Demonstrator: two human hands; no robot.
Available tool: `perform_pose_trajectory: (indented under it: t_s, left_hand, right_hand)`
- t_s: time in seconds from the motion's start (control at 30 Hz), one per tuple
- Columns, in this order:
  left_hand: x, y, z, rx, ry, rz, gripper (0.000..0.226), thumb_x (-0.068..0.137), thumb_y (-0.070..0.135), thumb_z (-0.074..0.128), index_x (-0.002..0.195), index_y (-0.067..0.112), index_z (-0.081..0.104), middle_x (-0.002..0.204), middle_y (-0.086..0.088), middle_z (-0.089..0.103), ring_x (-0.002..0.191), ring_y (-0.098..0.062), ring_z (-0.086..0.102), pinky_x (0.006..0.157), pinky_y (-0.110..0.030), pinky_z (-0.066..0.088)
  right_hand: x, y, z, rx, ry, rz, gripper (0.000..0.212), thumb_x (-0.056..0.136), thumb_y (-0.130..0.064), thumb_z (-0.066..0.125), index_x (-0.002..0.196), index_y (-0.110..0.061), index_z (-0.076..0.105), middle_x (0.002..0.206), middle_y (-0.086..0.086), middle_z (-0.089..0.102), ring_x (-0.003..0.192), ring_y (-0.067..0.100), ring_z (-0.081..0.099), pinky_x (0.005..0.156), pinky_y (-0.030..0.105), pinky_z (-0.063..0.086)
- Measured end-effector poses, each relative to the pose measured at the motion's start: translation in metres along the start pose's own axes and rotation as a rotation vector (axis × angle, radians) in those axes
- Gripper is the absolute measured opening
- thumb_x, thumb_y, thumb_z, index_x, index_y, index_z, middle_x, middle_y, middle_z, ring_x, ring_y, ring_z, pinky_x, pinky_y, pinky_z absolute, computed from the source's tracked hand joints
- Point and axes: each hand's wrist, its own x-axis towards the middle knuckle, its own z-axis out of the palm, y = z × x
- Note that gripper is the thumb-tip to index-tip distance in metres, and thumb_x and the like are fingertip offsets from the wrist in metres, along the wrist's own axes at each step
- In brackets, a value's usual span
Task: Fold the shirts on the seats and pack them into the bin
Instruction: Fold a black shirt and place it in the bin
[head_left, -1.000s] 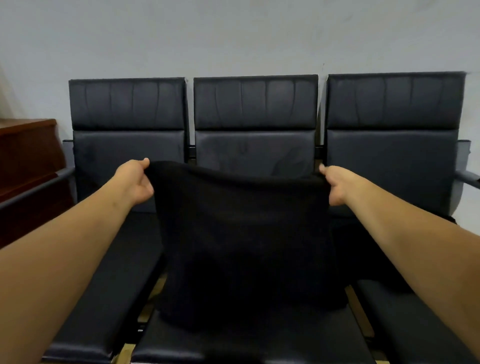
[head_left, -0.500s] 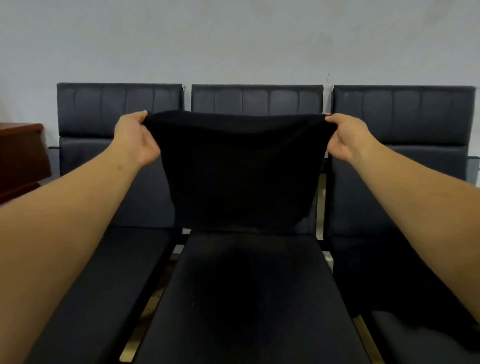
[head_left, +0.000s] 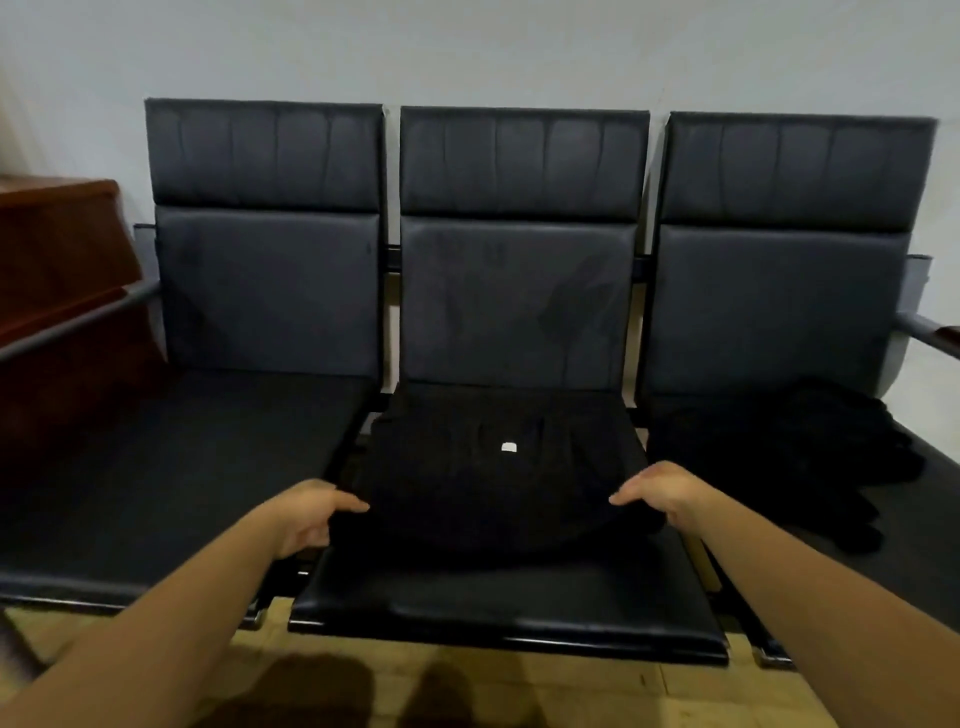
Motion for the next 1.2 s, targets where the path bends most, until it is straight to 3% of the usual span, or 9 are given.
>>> perform_pose_trajectory:
  t_s: [0.1, 0.2, 0.37, 0.53, 0.6, 0.73, 0.87, 0.97, 1.2]
  left_hand:
    - [-0.005, -0.02, -0.002, 0.169, -0.009, -0.004, 0.019, 0.092, 0.001, 0.067, 0.111, 0.006, 0.068, 0.11, -0.016, 0.074, 0.097, -0.027, 0.072, 0.08, -0.035, 0.06]
    - [-0.005, -0.026, -0.005, 0.323, -0.034, 0.03, 0.026, 0.091, 0.008, 0.069, 0.116, 0.015, 0.067, 0.117, -0.007, 0.068, 0.105, -0.022, 0.066, 0.084, -0.033, 0.057]
    - [-0.014, -0.022, -0.005, 0.552, -0.121, 0.048, 0.014, 0.092, 0.011, 0.064, 0.104, 0.012, 0.069, 0.111, -0.009, 0.069, 0.102, -0.026, 0.066, 0.078, -0.032, 0.052]
    - [-0.017, -0.015, -0.008, 0.889, -0.228, 0.037, 0.008, 0.091, 0.019, 0.07, 0.091, 0.025, 0.064, 0.105, 0.003, 0.062, 0.095, -0.014, 0.06, 0.073, -0.022, 0.051]
    - [-0.017, -0.006, -0.006, 1.05, -0.207, 0.026, 0.012, 0.091, 0.03, 0.072, 0.098, 0.029, 0.063, 0.107, 0.004, 0.061, 0.095, -0.013, 0.06, 0.072, -0.021, 0.052]
    - [-0.001, 0.005, 0.022, 1.109, 0.02, 0.304, 0.032, 0.093, 0.051, 0.064, 0.106, 0.023, 0.062, 0.108, 0.001, 0.062, 0.097, -0.015, 0.061, 0.083, -0.029, 0.049]
    - [0.019, -0.008, 0.081, 1.088, 0.126, 0.694, 0.067, 0.091, 0.058, 0.062, 0.146, 0.022, 0.045, 0.153, -0.004, 0.041, 0.143, -0.024, 0.038, 0.116, -0.036, 0.032]
    - [0.032, -0.021, 0.11, 1.178, -0.001, 0.574, 0.109, 0.07, 0.091, 0.04, 0.16, 0.037, 0.01, 0.17, 0.002, -0.006, 0.156, -0.017, -0.009, 0.125, -0.045, -0.003]
    - [0.043, -0.03, 0.115, 1.332, -0.108, 0.408, 0.123, 0.05, 0.105, 0.01, 0.156, 0.047, -0.011, 0.167, 0.002, -0.022, 0.153, -0.018, -0.021, 0.122, -0.052, -0.014]
  right_hand:
    - [-0.004, 0.022, 0.008, -0.091, -0.014, -0.02, 0.019, 0.079, 0.003, 0.077, 0.097, 0.005, 0.073, 0.096, 0.01, 0.067, 0.096, 0.025, 0.063, 0.071, 0.029, 0.048]
    - [-0.002, 0.032, 0.01, -0.161, 0.009, -0.066, 0.009, 0.081, 0.0, 0.072, 0.089, -0.004, 0.074, 0.099, 0.012, 0.068, 0.095, 0.024, 0.063, 0.078, 0.033, 0.05]
    - [-0.001, 0.036, 0.005, -0.249, -0.073, -0.089, 0.031, 0.071, 0.001, 0.07, 0.1, -0.011, 0.069, 0.11, 0.012, 0.064, 0.108, 0.027, 0.059, 0.097, 0.042, 0.051]
    - [-0.013, 0.033, -0.01, -0.457, -0.245, -0.163, 0.019, 0.077, 0.0, 0.076, 0.094, -0.008, 0.075, 0.099, 0.013, 0.075, 0.104, 0.03, 0.068, 0.092, 0.041, 0.056]
    - [-0.021, 0.028, -0.013, -0.521, -0.303, -0.222, 0.011, 0.082, -0.011, 0.079, 0.091, -0.008, 0.074, 0.093, 0.015, 0.075, 0.095, 0.032, 0.071, 0.089, 0.046, 0.056]
    - [-0.028, 0.021, -0.002, -0.66, -0.252, -0.327, 0.033, 0.097, -0.04, 0.064, 0.079, -0.013, 0.071, 0.066, -0.005, 0.065, 0.062, 0.008, 0.062, 0.066, 0.027, 0.05]
    - [-0.014, 0.033, 0.034, -0.641, 0.027, -0.52, 0.034, 0.103, -0.033, 0.054, 0.126, -0.011, 0.065, 0.123, 0.01, 0.068, 0.119, 0.027, 0.061, 0.099, 0.033, 0.046]
    - [-0.009, 0.055, 0.063, -0.763, -0.026, -0.493, 0.063, 0.107, -0.043, 0.039, 0.158, -0.01, 0.025, 0.166, 0.007, 0.023, 0.153, 0.021, 0.019, 0.124, 0.035, 0.013]
    - [-0.031, 0.086, 0.071, -0.94, 0.103, -0.294, 0.079, 0.103, -0.061, 0.013, 0.161, -0.007, 0.007, 0.169, 0.007, -0.007, 0.156, 0.022, -0.01, 0.125, 0.049, -0.006]
